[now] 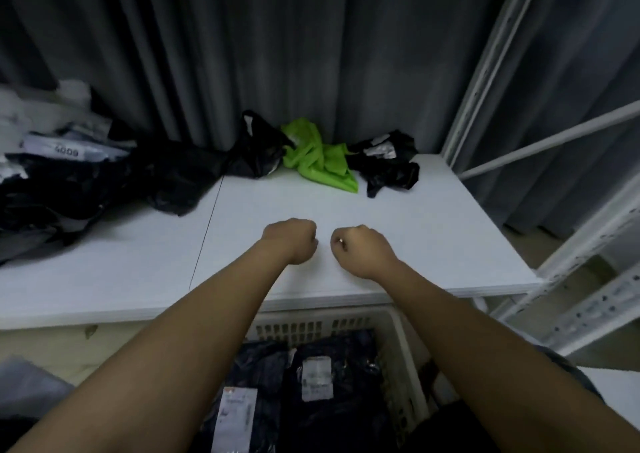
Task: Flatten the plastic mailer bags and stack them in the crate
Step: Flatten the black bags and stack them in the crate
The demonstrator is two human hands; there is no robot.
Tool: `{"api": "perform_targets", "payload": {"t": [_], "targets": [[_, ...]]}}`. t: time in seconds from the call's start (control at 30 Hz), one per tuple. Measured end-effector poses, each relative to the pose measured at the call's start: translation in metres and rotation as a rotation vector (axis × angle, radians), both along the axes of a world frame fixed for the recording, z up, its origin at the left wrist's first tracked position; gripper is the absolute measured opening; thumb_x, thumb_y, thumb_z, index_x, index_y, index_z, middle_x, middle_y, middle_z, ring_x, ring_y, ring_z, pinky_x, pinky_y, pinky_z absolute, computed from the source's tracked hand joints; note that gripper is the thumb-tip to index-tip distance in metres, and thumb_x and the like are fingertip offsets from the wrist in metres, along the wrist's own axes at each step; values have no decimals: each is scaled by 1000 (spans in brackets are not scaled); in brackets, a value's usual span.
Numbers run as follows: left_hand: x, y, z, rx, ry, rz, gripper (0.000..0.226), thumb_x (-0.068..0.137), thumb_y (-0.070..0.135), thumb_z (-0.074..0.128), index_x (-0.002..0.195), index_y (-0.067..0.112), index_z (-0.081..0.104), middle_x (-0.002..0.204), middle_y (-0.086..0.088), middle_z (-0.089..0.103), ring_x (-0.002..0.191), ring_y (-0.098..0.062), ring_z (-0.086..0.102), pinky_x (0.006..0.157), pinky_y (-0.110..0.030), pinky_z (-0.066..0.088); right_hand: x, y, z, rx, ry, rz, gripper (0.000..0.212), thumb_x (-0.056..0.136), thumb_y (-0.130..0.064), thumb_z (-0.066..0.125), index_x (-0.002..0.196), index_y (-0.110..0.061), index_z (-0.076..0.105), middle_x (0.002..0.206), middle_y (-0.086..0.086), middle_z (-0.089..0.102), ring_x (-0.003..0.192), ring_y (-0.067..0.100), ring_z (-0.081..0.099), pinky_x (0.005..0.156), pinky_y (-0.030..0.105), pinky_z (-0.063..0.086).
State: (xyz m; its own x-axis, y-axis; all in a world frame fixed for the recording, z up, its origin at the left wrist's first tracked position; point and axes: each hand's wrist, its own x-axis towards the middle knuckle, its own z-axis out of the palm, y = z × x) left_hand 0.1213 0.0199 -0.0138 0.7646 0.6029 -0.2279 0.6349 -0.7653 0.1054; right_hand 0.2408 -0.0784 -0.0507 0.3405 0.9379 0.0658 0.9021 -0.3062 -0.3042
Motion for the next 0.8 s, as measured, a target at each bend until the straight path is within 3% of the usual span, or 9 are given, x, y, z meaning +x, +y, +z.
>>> {"api": "perform_targets", "payload": {"t": [0.13,0.23,0.33,0.5,0.57,0.67,0.8], "targets": [[57,9,9,49,-170,-8,33,99,29,39,126,14,51,128,-10,48,115,-30,48,88,-38,43,59,11,5,51,-11,-169,23,92,-17,44,101,-16,66,98,10,66,90,32,60,66,29,37],[99,16,6,70,-248,-18,34,98,25,40,129,15,49,131,-10,46,121,-30,43,92,-40,42,105,24,-3,136,74,-281,24,88,-12,49,104,-14,67,108,8,65,102,28,58,75,31,45],[143,26,-2,88,-295,-32,34,96,22,42,129,13,49,131,-12,46,121,-31,44,91,-39,43,152,39,-15,208,114,-342,36,87,-8,52,122,-12,61,125,11,53,118,29,47,91,35,45],[208,49,-20,57,-365,-61,32,94,19,45,123,12,55,126,-12,49,118,-31,46,90,-38,43,217,65,-31,361,32,-511,66,79,-9,57,142,-12,39,144,16,34,128,37,32,102,47,38],[225,58,-28,50,-390,-58,31,93,18,44,121,13,56,124,-11,50,116,-31,47,89,-38,45,236,76,-34,326,27,-572,82,77,-19,63,149,-19,24,154,15,18,137,40,18,113,48,23],[248,72,-37,68,-450,-40,35,92,17,45,126,13,53,128,-11,48,119,-30,44,90,-37,43,261,94,-40,247,25,-566,99,75,-33,67,152,-30,6,158,12,2,143,41,-3,116,51,3],[261,81,-49,49,-464,4,39,92,17,46,131,12,47,130,-12,48,121,-30,42,92,-38,42,280,105,-51,102,67,-546,94,79,-39,64,152,-31,6,157,13,13,143,42,5,115,52,9]]}}
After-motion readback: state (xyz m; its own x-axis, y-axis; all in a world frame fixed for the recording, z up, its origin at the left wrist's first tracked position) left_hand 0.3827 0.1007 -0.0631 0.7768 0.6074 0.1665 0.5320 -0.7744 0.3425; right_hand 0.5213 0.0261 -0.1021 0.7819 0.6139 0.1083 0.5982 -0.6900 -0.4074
